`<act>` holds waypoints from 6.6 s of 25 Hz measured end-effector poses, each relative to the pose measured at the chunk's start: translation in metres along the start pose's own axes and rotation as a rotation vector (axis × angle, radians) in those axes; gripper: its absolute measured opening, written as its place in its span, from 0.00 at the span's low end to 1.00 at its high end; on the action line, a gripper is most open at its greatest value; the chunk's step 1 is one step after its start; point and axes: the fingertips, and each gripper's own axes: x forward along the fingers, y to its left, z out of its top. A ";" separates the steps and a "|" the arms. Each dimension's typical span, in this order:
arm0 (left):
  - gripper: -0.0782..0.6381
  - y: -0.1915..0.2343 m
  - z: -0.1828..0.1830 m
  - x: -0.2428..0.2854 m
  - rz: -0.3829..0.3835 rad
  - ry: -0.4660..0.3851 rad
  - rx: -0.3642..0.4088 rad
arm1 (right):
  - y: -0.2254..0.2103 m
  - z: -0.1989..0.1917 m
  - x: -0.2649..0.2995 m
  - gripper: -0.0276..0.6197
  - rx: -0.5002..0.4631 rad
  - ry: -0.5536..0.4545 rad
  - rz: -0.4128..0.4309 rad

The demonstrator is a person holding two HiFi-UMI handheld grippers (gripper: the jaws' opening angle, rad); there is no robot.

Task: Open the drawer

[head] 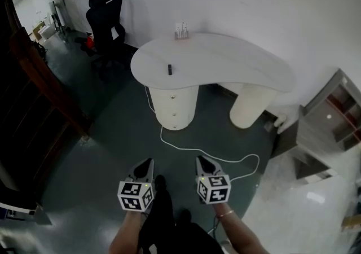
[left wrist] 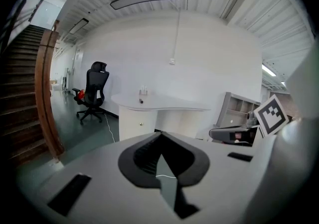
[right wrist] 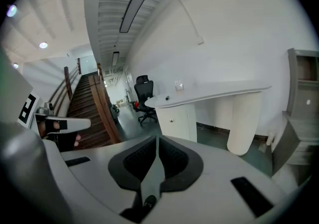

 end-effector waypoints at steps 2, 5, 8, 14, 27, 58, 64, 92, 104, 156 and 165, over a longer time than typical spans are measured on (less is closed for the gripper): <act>0.11 0.016 0.002 0.014 -0.007 0.011 -0.001 | 0.000 0.003 0.023 0.05 0.007 0.015 -0.013; 0.11 0.045 0.003 0.036 -0.018 0.031 -0.015 | 0.003 0.006 0.061 0.05 0.013 0.043 -0.029; 0.11 0.078 0.009 0.067 -0.034 0.048 -0.035 | 0.006 0.013 0.107 0.05 0.013 0.082 -0.045; 0.11 0.140 0.030 0.132 -0.073 0.073 -0.059 | -0.005 0.034 0.203 0.06 0.051 0.124 -0.096; 0.11 0.204 -0.023 0.241 -0.080 0.095 -0.081 | -0.032 -0.032 0.343 0.22 0.084 0.215 -0.062; 0.11 0.265 -0.274 0.489 -0.156 0.051 -0.017 | -0.161 -0.312 0.633 0.32 -0.054 0.284 -0.180; 0.11 0.268 -0.293 0.503 -0.156 0.051 -0.011 | -0.163 -0.327 0.665 0.32 -0.051 0.277 -0.167; 0.11 0.273 -0.295 0.515 -0.148 0.062 -0.014 | -0.166 -0.347 0.698 0.20 -0.120 0.338 -0.181; 0.11 0.260 -0.290 0.508 -0.149 0.065 -0.009 | -0.153 -0.372 0.661 0.20 -0.129 0.392 -0.135; 0.11 0.240 -0.285 0.457 -0.106 0.086 0.004 | -0.100 -0.471 0.518 0.19 -0.135 0.575 0.013; 0.11 0.237 -0.289 0.455 -0.114 0.099 0.011 | -0.099 -0.474 0.509 0.19 -0.092 0.637 0.012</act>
